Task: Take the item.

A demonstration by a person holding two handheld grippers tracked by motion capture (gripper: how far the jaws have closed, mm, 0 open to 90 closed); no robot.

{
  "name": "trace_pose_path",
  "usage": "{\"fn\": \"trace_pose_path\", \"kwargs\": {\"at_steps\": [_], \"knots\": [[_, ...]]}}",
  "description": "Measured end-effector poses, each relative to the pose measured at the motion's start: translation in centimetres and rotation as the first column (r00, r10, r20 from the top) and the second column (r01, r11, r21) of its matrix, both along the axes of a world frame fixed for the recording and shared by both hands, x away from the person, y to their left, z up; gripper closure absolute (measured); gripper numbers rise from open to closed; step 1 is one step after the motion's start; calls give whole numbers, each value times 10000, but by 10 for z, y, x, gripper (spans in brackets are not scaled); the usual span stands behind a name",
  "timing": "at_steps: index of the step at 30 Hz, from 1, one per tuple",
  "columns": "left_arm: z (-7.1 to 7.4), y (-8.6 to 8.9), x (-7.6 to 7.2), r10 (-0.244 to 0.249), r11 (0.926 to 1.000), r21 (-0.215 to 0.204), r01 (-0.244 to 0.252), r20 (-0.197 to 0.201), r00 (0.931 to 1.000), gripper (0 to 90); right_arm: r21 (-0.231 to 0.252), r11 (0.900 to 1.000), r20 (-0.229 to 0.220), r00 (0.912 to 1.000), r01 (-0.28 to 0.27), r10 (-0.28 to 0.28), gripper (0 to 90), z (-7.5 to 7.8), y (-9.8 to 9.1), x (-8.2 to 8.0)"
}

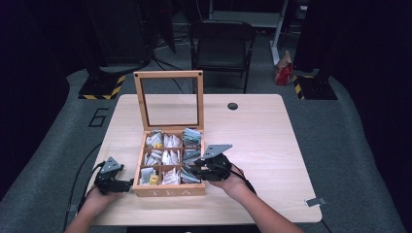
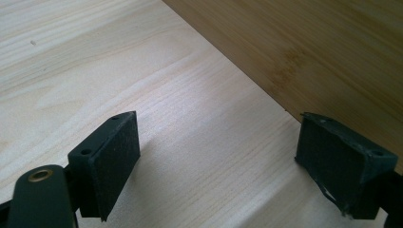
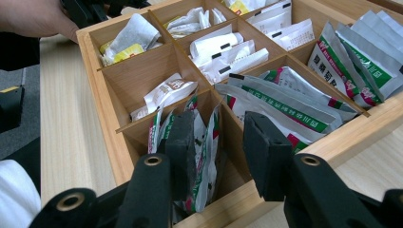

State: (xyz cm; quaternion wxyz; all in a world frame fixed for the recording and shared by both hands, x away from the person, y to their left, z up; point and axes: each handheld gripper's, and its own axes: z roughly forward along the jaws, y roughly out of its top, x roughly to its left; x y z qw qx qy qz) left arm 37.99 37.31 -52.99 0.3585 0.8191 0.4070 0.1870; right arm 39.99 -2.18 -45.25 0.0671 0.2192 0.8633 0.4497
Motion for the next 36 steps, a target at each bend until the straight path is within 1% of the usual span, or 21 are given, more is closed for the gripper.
{"fn": "trace_pose_path", "kwargs": {"at_steps": [1, 6, 7, 8, 11, 14, 17, 19, 21, 22, 25, 26, 27, 32, 34, 36], "knots": [[0, 0, 0, 35, 10000, -62, -35, -33, 10000, 141, -11, 10000, -20, 10000, -6, 6, 648, 0, 0, 0], [0, 0, 0, 33, 10000, -56, -33, -27, 10000, 141, -22, 10000, -85, 10000, 0, 0, 677, -3, 1, 1], [0, 0, 0, 33, 10000, -54, -33, -28, 10000, 141, -83, 9999, -94, 9999, -81, 80, 684, -4, 1, 1], [0, 0, 0, 33, 10000, -56, -33, -29, 10000, 141, -100, 9999, -141, 9999, 12, -13, 687, -5, 2, 1], [0, 0, 0, 35, 10000, -41, -35, -19, 10000, 141, -200, 9998, -159, 9999, -63, 60, 710, -7, 3, 2], [0, 0, 0, 36, 10000, -64, -37, -32, 10000, 141, -260, 9995, -84, 9998, -157, 155, 737, -8, 5, 3], [0, 0, 0, 1, 10000, -5, -1, -3, 10000, 141, -324, 9992, -139, 9997, -229, 225, 751, -10, 6, 3], [0, 0, 0, 35, 10000, -60, -35, -32, 10000, 141, -377, 9991, -131, 9997, -207, 202, 754, -10, 7, 3], [0, 0, 0, 2, 10000, -6, -2, -4, 10000, 141, -389, 9991, -218, 9996, -195, 187, 757, -11, 8, 3], [0, 0, 0, 41, 10000, -69, -41, -34, 10000, 141, -396, 9990, -191, 9996, -215, 208, 758, -11, 8, 4], [0, 0, 0, 2, 10000, -3, -2, -4, 10000, 141, -441, 9988, -329, 9992, -225, 210, 760, -12, 9, 4], [0, 0, 0, 2, 10000, -3, -2, -4, 10000, 141, -441, 9988, -329, 9992, -225, 210, 760, -12, 9, 4], [0, 0, 0, 28, 10000, -42, -28, -21, 10000, 141, -469, 9986, -426, 9989, -231, 211, 760, -13, 11, 4], [0, 0, 0, 28, 10000, -45, -28, -21, 10000, 141, -673, 9971, -477, 9983, -352, 320, 760, -15, 14, 3], [0, 0, 0, -10, 10000, 6, 10, -4, 10000, 141, -654, 9972, -487, 9982, -373, 342, 761, -16, 14, 4], [0, 0, 0, 28, 10000, -48, -29, -23, 10000, 141, -652, 9971, -503, 9981, -381, 349, 766, -17, 15, 4]]}}
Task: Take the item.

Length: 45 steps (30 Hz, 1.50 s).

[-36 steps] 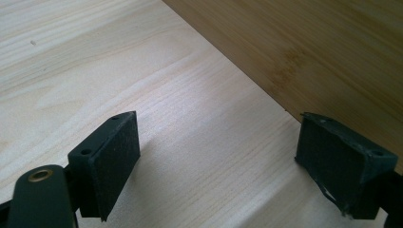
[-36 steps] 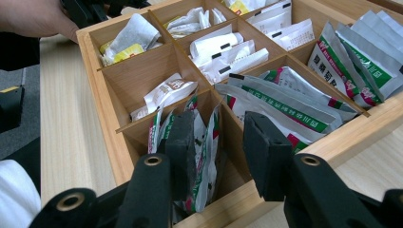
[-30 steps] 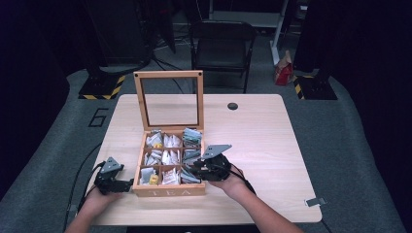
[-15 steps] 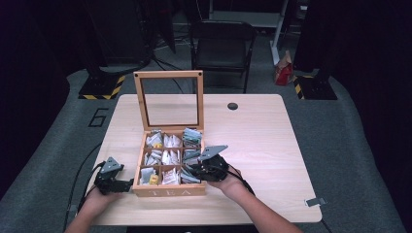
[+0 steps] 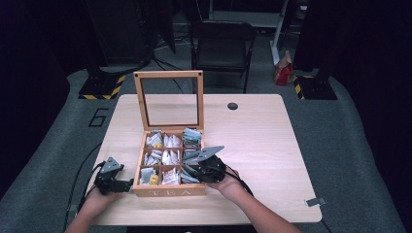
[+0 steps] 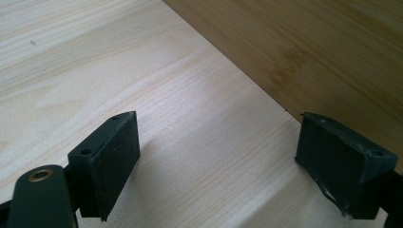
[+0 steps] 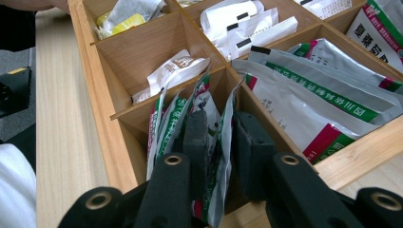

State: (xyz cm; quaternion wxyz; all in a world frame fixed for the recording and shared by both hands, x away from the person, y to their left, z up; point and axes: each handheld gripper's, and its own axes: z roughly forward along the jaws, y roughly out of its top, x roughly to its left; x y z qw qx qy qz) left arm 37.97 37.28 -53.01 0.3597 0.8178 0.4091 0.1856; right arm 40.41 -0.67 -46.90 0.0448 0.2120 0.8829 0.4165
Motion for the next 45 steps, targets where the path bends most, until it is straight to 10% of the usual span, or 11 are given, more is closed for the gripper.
{"fn": "trace_pose_path", "kwargs": {"at_steps": [30, 45], "knots": [[1, 1, 0, -79, 9999, 73, 79, -11, 10000, 141, -94, 9998, 63, 9999, -156, 157, 897, 1, 3, -2], [0, 0, 0, 28, 10000, -35, -28, 13, 10000, 141, 506, 9984, 409, 9989, -250, 229, 898, 36, -6, -4]]}}
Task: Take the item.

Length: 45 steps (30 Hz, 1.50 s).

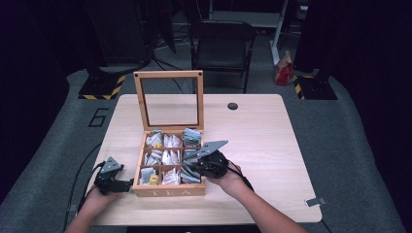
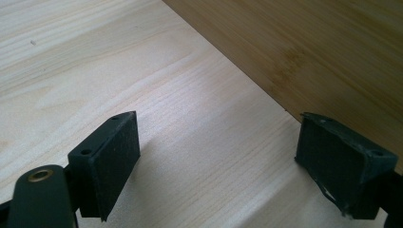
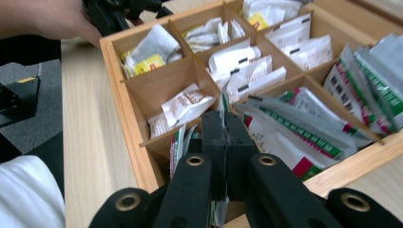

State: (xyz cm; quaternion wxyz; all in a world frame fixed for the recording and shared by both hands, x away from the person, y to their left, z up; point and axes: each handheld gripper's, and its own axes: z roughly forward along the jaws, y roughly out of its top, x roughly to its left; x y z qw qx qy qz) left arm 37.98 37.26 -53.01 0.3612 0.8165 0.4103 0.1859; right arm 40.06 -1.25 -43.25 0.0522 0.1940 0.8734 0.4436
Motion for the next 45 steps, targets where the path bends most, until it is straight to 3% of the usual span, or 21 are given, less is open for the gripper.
{"fn": "trace_pose_path", "kwargs": {"at_steps": [9, 13, 28, 34, 45], "knots": [[0, 0, 0, 32, 10000, -39, -32, 3, 10000, 141, 283, 9995, 302, 9995, -114, 105, 898, 21, -3, -2], [0, 0, 0, 30, 10000, -39, -30, 3, 10000, 141, 336, 9994, 237, 9997, -108, 100, 897, 26, -5, -1], [0, 0, 0, 28, 10000, -40, -28, 0, 10000, 141, 454, 9990, 339, 9994, -12, -3, 897, 32, -10, 2], [0, 0, 0, 28, 10000, -36, -28, 2, 10000, 141, 432, 9988, 413, 9989, 225, -243, 897, 33, -17, 4], [0, 0, 0, 15, 10000, -17, -15, 0, 10000, 141, 551, 9933, 376, 9939, 1019, -1041, 896, 37, -47, 10]]}}
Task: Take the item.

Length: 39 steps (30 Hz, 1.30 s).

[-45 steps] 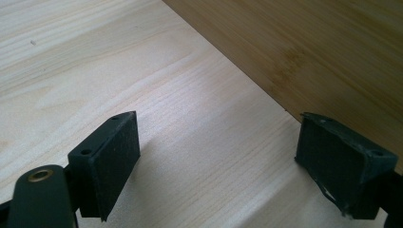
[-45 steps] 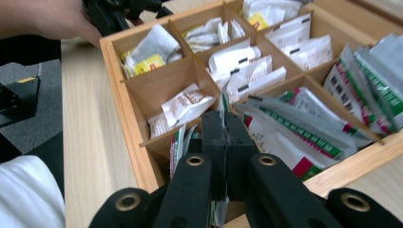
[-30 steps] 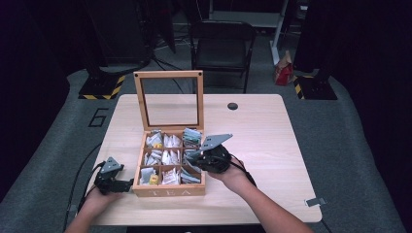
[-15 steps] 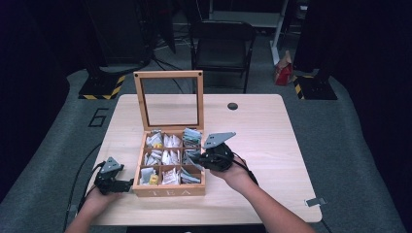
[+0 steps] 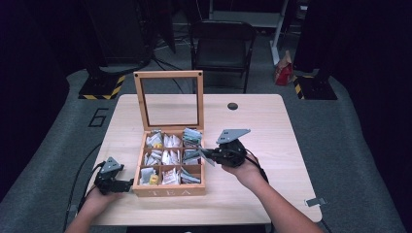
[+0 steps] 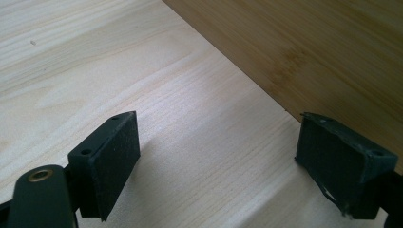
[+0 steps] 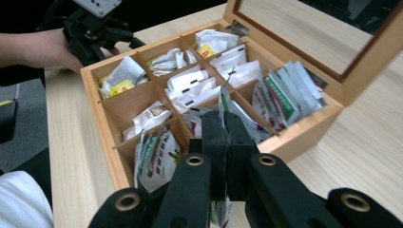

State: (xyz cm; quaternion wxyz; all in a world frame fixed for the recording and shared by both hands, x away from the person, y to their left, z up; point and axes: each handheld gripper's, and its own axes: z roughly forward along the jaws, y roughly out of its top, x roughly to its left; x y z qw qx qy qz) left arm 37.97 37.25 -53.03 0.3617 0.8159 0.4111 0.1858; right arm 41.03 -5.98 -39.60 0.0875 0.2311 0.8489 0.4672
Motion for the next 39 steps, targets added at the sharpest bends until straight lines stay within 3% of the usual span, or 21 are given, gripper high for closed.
{"fn": "trace_pose_path", "kwargs": {"at_steps": [13, 39], "knots": [[0, 0, 0, 20, 10000, -28, -20, 4, 10000, 141, -14, 9979, 71, 9979, 652, -651, 897, -2, -26, 8], [0, 0, 0, 18, 10000, -23, -18, 5, 10000, 141, -49, 9902, 267, 9899, 1397, -1395, 897, -2, -54, 15]]}}
